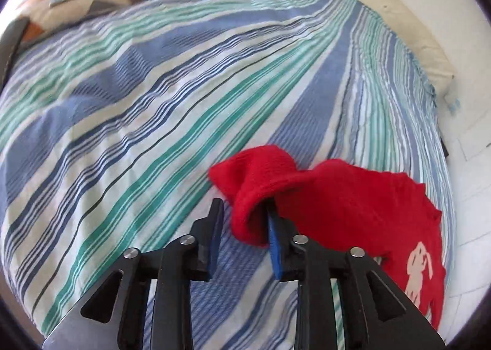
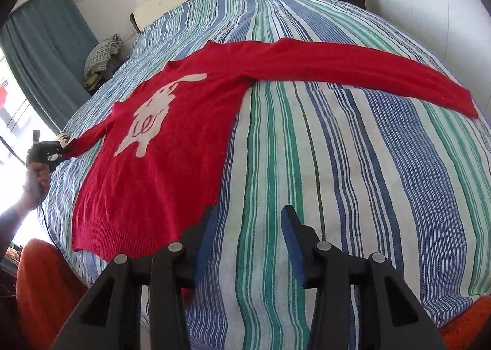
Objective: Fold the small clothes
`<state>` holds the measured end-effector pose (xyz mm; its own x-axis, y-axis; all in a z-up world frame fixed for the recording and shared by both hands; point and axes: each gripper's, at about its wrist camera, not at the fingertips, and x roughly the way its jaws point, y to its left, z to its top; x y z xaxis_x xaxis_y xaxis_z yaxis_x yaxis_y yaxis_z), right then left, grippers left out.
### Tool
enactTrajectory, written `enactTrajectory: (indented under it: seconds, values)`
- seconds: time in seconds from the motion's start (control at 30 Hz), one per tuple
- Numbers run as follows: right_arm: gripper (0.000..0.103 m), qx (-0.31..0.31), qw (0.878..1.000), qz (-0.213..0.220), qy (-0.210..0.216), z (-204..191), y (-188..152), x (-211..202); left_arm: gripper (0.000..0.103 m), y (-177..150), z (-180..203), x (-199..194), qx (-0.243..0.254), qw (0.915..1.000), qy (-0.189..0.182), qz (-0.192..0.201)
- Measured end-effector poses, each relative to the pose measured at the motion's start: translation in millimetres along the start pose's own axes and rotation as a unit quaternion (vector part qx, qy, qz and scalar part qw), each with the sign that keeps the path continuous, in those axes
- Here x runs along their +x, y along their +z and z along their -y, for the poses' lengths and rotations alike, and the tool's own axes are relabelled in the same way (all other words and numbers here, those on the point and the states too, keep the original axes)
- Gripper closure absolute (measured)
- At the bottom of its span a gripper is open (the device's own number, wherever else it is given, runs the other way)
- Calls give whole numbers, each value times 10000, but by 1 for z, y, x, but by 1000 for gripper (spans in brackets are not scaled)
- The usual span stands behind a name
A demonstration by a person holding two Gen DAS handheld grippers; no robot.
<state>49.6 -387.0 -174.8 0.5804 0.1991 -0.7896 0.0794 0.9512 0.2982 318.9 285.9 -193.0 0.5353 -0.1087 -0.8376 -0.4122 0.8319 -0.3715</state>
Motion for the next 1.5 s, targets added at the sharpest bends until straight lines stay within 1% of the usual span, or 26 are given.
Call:
enactTrajectory:
  seconds: [0.1,0.17,0.23,0.37,0.43,0.47,0.5,0.67,0.73,0.77,0.8,0.83,0.87,0.9,0.93,0.97,1.03,1.07,1.13,1.17,1.2,1.23,1.27,1.33,1.43,1.5]
  values:
    - [60,-11,10000,-5,-77,0,-1,0,40,-5,-31,4,-729,9957,-564,92]
    - [60,-5,9999,-16,-114,1,0,2,37,-5,-40,5,-1030,9912,-811,164]
    - [60,-6,9998,-68,-164,1,0,5,37,0,-39,9,-1030,9913,-798,177]
    - [60,-47,9995,-192,-246,0,-1,13,39,15,-24,15,-695,9964,-403,276]
    - [60,-65,9994,-196,-267,-1,0,14,54,17,-27,16,-760,9959,-370,331]
    - [60,-66,9994,-196,-280,0,-1,14,79,18,-31,17,-768,9956,-442,301]
    - [60,-57,9994,-205,-285,0,-1,15,98,19,-32,19,-750,9956,-497,248]
    - [60,-33,9993,-249,-269,1,-1,17,98,-3,-42,-28,-677,9925,-614,816]
    - [60,-30,9994,-235,-258,2,-2,17,98,-20,-46,-35,-660,9942,-434,736]
    - [60,-22,9994,-239,-254,2,-1,17,93,-27,-51,-35,-646,9955,-300,617]
    - [60,-12,9994,-246,-248,3,-1,18,77,-33,-56,-32,-651,9966,-199,471]
    - [60,-10,9994,-255,-243,3,-1,18,69,-36,-62,-29,-692,9968,-167,354]
    - [60,-16,9993,-268,-245,3,-2,19,51,-37,-69,-29,-784,9962,-178,334]
    - [60,-24,9993,-281,-251,3,-2,19,37,-36,-77,-32,-929,9945,-252,409]
    - [59,-37,9992,-290,-262,2,-3,19,31,-34,-85,-34,-1114,9917,-383,507]
    - [60,-54,9992,-291,-279,2,-3,19,16,-28,-90,-31,-1265,9890,-553,532]
    - [60,-88,9990,-289,-320,0,-2,20,13,-19,-96,-18,-1403,9873,-620,408]
    - [60,-105,9989,-291,-340,-1,-2,21,16,-14,-96,-11,-1406,9879,-550,341]
    - [60,-130,9987,-304,-383,-2,-2,22,52,-5,-82,-1,-1116,9920,-540,220]
    - [60,-135,9986,-312,-400,-2,-3,23,101,-1,-71,6,-843,9948,-567,-48]
    - [60,-138,9985,-321,-412,-2,-3,23,99,3,-60,7,-573,9976,-368,-132]
    - [60,-139,9985,-324,-423,-3,-3,23,100,8,-48,-1,-215,9998,16,49]
    - [60,-140,9984,-322,-433,-3,-3,23,100,14,-39,-11,92,9985,403,348]
    - [60,-150,9983,-320,-460,-3,-3,23,100,30,-39,-24,302,9902,1108,798]
    - [60,-167,9981,-346,-486,-3,-3,25,100,47,-64,-12,60,9854,1572,651]
    - [60,-167,9980,-356,-497,-2,-2,27,100,46,-71,0,147,9817,1818,542]
